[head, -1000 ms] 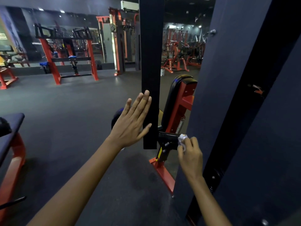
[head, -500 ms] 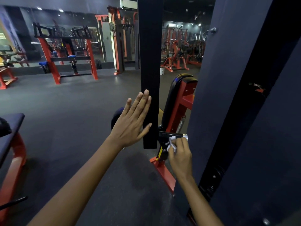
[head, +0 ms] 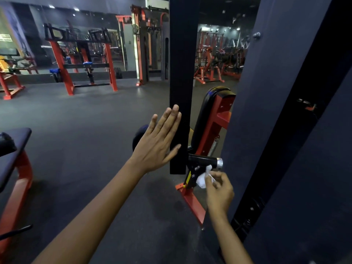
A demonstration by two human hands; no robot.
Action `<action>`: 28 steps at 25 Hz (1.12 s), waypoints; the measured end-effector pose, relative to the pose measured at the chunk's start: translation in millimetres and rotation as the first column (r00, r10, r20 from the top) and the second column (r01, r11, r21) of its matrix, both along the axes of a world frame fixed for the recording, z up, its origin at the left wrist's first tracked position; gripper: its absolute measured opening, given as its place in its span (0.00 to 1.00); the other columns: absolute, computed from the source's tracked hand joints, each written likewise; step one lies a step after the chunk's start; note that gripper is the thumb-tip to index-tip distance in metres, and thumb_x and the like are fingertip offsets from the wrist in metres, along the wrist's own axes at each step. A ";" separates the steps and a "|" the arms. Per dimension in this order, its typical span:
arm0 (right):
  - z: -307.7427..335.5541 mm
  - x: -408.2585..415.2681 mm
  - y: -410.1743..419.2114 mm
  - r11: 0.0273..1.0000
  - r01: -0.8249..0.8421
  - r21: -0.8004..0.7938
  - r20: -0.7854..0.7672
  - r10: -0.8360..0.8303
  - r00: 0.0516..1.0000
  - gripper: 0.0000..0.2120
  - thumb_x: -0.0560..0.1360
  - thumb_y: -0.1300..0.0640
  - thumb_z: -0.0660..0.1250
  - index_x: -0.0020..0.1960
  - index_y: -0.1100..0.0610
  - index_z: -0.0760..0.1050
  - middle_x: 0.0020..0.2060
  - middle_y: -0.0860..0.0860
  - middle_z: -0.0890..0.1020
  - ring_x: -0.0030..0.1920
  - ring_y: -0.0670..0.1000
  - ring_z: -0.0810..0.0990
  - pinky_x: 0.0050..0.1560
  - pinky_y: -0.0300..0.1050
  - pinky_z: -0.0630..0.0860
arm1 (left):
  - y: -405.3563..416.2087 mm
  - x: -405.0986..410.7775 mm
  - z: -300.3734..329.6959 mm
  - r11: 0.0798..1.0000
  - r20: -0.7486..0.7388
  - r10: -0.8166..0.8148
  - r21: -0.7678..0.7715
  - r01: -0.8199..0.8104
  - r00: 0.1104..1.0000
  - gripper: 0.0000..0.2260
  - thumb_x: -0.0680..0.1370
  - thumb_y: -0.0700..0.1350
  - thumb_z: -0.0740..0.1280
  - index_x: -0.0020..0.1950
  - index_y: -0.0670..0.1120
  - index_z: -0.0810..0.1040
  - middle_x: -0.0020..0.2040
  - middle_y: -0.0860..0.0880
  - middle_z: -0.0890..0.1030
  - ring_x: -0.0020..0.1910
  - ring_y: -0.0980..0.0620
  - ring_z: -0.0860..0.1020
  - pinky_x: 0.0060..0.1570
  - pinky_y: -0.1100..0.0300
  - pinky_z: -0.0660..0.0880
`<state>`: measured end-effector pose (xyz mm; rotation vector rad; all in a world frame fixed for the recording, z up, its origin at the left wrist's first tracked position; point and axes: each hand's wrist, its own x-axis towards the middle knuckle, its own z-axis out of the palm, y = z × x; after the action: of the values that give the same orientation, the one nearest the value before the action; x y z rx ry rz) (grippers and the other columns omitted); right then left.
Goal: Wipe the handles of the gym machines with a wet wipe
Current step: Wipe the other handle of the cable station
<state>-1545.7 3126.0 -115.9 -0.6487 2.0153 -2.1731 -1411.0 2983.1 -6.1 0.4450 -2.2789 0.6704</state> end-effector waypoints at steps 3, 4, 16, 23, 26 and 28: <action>4.2 -1.0 -6.5 0.936 -0.125 -0.329 0.629 0.316 0.710 0.07 0.74 0.73 0.62 0.46 0.65 0.77 0.41 0.60 0.81 0.35 0.51 0.82 0.34 0.38 0.79 | 1.0 -4.7 -3.8 0.999 -0.045 -0.021 0.030 0.023 0.999 0.36 0.80 0.56 0.57 0.77 0.40 0.41 0.77 0.44 0.36 0.77 0.46 0.41 0.75 0.47 0.45; 7.8 -0.6 -11.5 0.896 -0.148 -0.419 0.699 0.423 0.577 0.08 0.74 0.75 0.60 0.50 0.69 0.76 0.42 0.62 0.81 0.34 0.51 0.83 0.32 0.38 0.79 | 1.7 -6.5 -4.9 0.999 -0.050 -0.025 0.038 0.027 0.998 0.36 0.80 0.56 0.57 0.77 0.40 0.41 0.77 0.44 0.36 0.77 0.46 0.41 0.75 0.47 0.45; 32.8 -24.6 -24.5 0.819 0.011 -0.574 0.795 0.554 0.245 0.18 0.71 0.79 0.46 0.43 0.65 0.70 0.41 0.59 0.74 0.38 0.50 0.72 0.23 0.34 0.73 | 6.0 -4.9 -2.2 0.999 -0.011 -0.012 0.049 0.013 1.000 0.36 0.80 0.56 0.57 0.77 0.40 0.41 0.77 0.44 0.34 0.77 0.46 0.40 0.75 0.47 0.45; 10.6 -59.2 10.0 0.874 0.008 -0.486 0.762 0.419 0.495 0.16 0.74 0.74 0.54 0.59 0.69 0.72 0.47 0.59 0.78 0.40 0.50 0.77 0.29 0.34 0.76 | 8.5 -4.3 -1.8 0.994 -0.003 -0.037 0.105 0.037 0.999 0.37 0.80 0.55 0.59 0.77 0.41 0.40 0.77 0.45 0.35 0.77 0.46 0.40 0.76 0.48 0.42; 7.4 -60.5 20.6 0.953 -0.118 -0.279 0.671 0.281 0.686 0.08 0.75 0.74 0.58 0.49 0.70 0.75 0.44 0.62 0.79 0.40 0.55 0.79 0.28 0.38 0.77 | 11.3 -1.7 -1.4 0.988 0.009 -0.058 0.144 0.056 0.998 0.36 0.80 0.54 0.59 0.78 0.40 0.42 0.78 0.43 0.39 0.78 0.45 0.42 0.76 0.46 0.44; 5.9 -50.6 24.6 0.972 -0.221 -0.079 0.553 0.227 0.802 0.05 0.73 0.71 0.63 0.42 0.67 0.77 0.40 0.64 0.80 0.39 0.57 0.79 0.34 0.42 0.77 | 14.7 3.6 -2.6 0.983 0.018 -0.078 0.171 0.074 0.997 0.35 0.80 0.52 0.60 0.78 0.40 0.44 0.79 0.42 0.43 0.78 0.45 0.44 0.76 0.44 0.48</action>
<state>-1596.3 3150.6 -110.0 -0.1896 1.5312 -1.9326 -1407.4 2997.9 -8.7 0.4296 -2.3737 0.4473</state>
